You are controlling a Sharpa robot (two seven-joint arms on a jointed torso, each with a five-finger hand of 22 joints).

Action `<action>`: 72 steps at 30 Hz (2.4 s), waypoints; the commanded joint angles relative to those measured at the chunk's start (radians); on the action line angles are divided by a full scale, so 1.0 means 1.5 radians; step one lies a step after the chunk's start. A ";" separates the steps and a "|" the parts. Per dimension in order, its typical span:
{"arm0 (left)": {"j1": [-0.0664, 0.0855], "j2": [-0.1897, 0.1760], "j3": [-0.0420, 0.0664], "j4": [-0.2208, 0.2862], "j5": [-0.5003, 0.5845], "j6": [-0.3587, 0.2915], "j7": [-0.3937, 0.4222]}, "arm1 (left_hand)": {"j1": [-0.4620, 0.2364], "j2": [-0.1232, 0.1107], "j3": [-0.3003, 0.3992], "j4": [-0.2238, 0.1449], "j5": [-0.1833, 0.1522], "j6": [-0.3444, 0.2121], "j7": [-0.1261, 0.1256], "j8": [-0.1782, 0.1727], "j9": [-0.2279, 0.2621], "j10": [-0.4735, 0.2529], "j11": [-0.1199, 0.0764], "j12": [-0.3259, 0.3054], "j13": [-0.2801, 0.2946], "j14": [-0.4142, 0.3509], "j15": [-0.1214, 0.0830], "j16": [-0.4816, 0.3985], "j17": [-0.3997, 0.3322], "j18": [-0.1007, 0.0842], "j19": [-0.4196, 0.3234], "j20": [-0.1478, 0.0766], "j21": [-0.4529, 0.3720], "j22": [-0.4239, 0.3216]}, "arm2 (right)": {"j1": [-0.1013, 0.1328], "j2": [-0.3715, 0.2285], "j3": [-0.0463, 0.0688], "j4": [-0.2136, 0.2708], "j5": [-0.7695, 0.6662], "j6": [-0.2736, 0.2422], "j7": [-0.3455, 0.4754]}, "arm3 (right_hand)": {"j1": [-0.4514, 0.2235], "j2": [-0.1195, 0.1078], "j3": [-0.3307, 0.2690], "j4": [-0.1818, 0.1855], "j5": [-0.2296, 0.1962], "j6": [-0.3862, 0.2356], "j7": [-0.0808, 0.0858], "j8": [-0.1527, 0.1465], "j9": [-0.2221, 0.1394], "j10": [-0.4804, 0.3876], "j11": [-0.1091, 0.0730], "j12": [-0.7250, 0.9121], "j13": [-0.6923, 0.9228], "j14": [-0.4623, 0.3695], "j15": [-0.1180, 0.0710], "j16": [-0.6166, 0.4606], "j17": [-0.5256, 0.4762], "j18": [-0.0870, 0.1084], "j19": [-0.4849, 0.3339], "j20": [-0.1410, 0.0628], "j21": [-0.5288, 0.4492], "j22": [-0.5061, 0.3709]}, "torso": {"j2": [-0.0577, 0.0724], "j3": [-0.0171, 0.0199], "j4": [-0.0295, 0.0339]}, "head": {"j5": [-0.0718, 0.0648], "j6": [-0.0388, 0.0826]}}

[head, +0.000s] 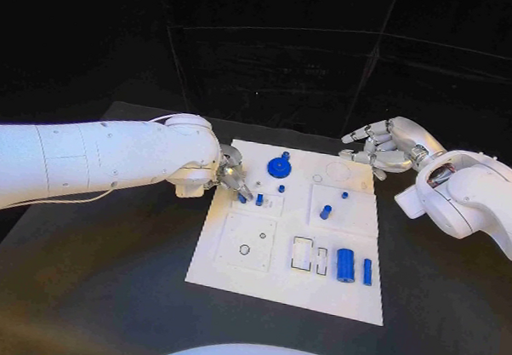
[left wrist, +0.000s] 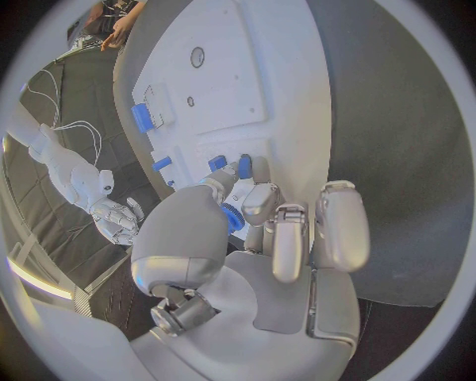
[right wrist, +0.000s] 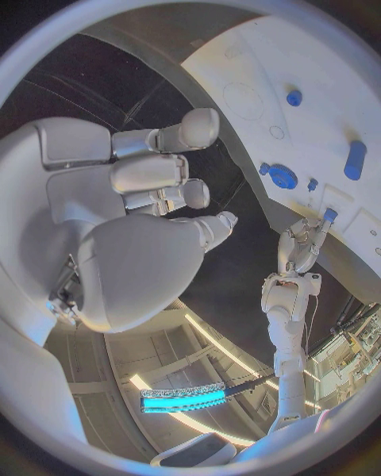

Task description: Assemble the parts on the task board

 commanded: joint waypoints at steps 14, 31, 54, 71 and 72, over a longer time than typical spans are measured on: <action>0.000 -0.004 0.000 0.014 -0.004 -0.010 0.006 | 0.013 0.008 -0.018 0.003 -0.002 0.010 -0.001 -0.003 -0.003 0.011 -0.004 0.010 0.011 0.072 -0.006 0.002 0.176 -0.002 0.010 -0.004 0.008 0.008 | 0.001 0.003 0.000 -0.002 -0.001 0.002 0.001 | -0.004 0.001 -0.001 0.004 0.002 -0.003 0.000 0.002 -0.001 0.001 0.001 0.002 -0.001 0.024 -0.004 -0.003 -0.001 0.009 0.001 -0.003 -0.003 -0.001 | 0.000 0.0000 0.0005 | 0.001 -0.002; 0.000 -0.005 0.000 0.009 -0.004 -0.001 -0.002 | 0.012 0.008 -0.032 0.009 -0.002 0.012 -0.001 -0.004 -0.006 0.012 -0.004 0.009 0.010 0.072 -0.006 0.002 0.176 -0.002 0.010 -0.005 0.008 0.008 | 0.001 0.004 0.000 -0.003 -0.001 0.003 0.001 | -0.004 0.002 -0.001 0.004 0.004 -0.003 0.000 0.003 -0.001 0.001 0.001 0.002 -0.001 0.025 -0.004 -0.003 -0.001 0.009 0.001 -0.003 -0.003 -0.001 | 0.000 0.0000 0.0003 | 0.000 -0.003; 0.000 -0.037 0.001 0.027 0.020 -0.134 0.062 | 0.033 0.004 -0.166 0.061 -0.082 -0.004 0.006 -0.010 -0.017 -0.023 0.002 -0.038 -0.050 0.072 -0.004 0.002 0.176 0.008 -0.006 -0.004 -0.035 -0.034 | 0.001 0.006 0.000 -0.006 -0.001 0.002 0.002 | -0.004 0.001 -0.001 0.004 0.005 -0.004 0.000 0.003 -0.001 0.000 0.001 0.001 -0.003 0.024 -0.004 -0.004 -0.002 0.009 0.000 -0.003 -0.004 -0.003 | 0.000 -0.0006 0.0016 | -0.001 -0.003; 0.001 -0.023 -0.006 0.018 0.103 -0.245 0.389 | 0.265 0.034 -0.125 -0.011 -0.052 -0.149 0.095 -0.102 -0.101 -0.343 0.095 -0.335 -0.356 -0.255 0.078 -0.411 -0.360 0.066 -0.265 0.066 -0.493 -0.435 | 0.001 0.008 0.000 -0.011 -0.009 -0.001 0.000 | -0.003 0.001 -0.001 0.004 0.007 -0.004 0.000 0.003 -0.001 -0.001 0.001 0.001 -0.003 0.024 -0.004 -0.004 -0.002 0.009 0.000 -0.003 -0.004 -0.003 | 0.001 -0.0002 -0.0003 | -0.010 0.004; 0.001 -0.016 -0.009 0.013 0.090 -0.249 0.410 | 0.276 0.026 -0.118 -0.019 -0.051 -0.142 0.095 -0.117 -0.117 -0.338 0.090 -0.350 -0.377 -0.256 0.081 -0.412 -0.369 0.070 -0.260 0.071 -0.500 -0.443 | 0.001 0.009 0.000 -0.011 -0.010 -0.001 0.000 | -0.003 0.001 -0.001 0.004 0.007 -0.004 0.000 0.003 -0.001 -0.001 0.001 0.001 -0.003 0.024 -0.005 -0.004 -0.002 0.009 0.000 -0.003 -0.004 -0.003 | 0.001 -0.0001 -0.0006 | -0.011 0.005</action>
